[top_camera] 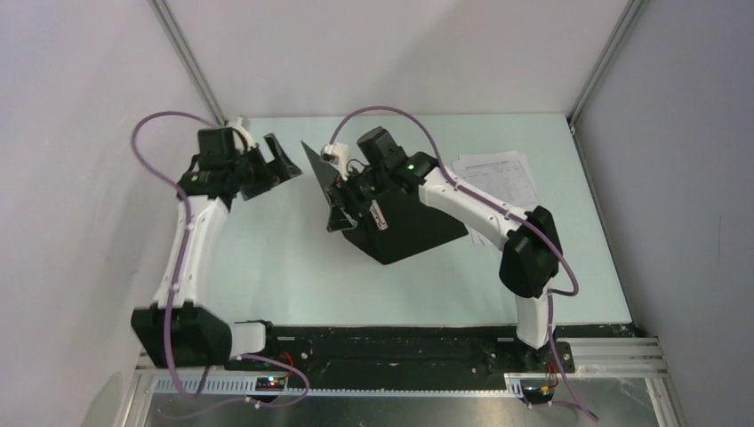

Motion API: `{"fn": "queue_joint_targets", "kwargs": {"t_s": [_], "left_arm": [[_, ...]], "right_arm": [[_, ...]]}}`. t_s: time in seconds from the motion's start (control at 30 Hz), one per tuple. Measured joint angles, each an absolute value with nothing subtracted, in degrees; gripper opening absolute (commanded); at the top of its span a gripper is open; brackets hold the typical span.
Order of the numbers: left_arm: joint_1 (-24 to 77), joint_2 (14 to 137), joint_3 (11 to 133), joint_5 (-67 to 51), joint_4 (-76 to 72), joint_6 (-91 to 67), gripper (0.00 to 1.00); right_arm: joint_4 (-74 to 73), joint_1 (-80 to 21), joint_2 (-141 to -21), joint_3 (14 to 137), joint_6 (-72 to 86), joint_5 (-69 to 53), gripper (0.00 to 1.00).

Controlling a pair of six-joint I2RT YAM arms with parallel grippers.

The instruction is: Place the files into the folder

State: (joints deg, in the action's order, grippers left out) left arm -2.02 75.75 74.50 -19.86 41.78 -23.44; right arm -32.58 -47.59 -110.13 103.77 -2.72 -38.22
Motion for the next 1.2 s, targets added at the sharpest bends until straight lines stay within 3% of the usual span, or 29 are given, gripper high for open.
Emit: {"fn": "queue_joint_targets", "kwargs": {"t_s": [0.17, 0.33, 0.53, 0.73, 0.8, 0.97, 1.13, 1.2], "left_arm": [[-3.2, 65.2, 74.3, -6.5, 42.9, -22.4, 1.0], [-3.2, 64.3, 79.6, 0.2, 42.9, -21.9, 0.97], [-3.0, 70.7, 81.5, -5.6, 39.5, -23.0, 0.91], [0.3, 80.9, 73.8, -14.5, 36.2, -25.2, 0.86], [2.2, 84.8, 71.8, -17.1, 36.5, -25.5, 0.85], [5.8, 93.0, 71.4, -20.0, 36.6, -25.5, 0.8], [7.4, 97.9, 73.3, -19.7, 36.6, -26.1, 0.78], [7.9, 100.1, 75.5, -19.7, 36.6, -27.9, 0.74]], "right_arm": [[-31.8, -51.0, -116.3, 106.7, -2.8, -38.9, 0.83], [-31.7, -53.5, -126.9, 113.5, -2.6, -38.9, 0.84], [-33.9, -51.3, -131.7, 113.3, -2.9, -35.9, 0.84], [-34.3, -43.7, -125.5, 110.0, -2.1, -37.0, 0.79], [-33.8, -40.3, -121.4, 107.5, -1.3, -36.5, 0.71], [-32.8, -33.2, -111.0, 98.0, -0.2, -31.6, 0.35], [-33.5, -28.3, -106.9, 90.0, 0.4, -28.1, 0.22], [-34.4, -27.0, -106.2, 87.2, 0.4, -26.6, 0.13]]}}
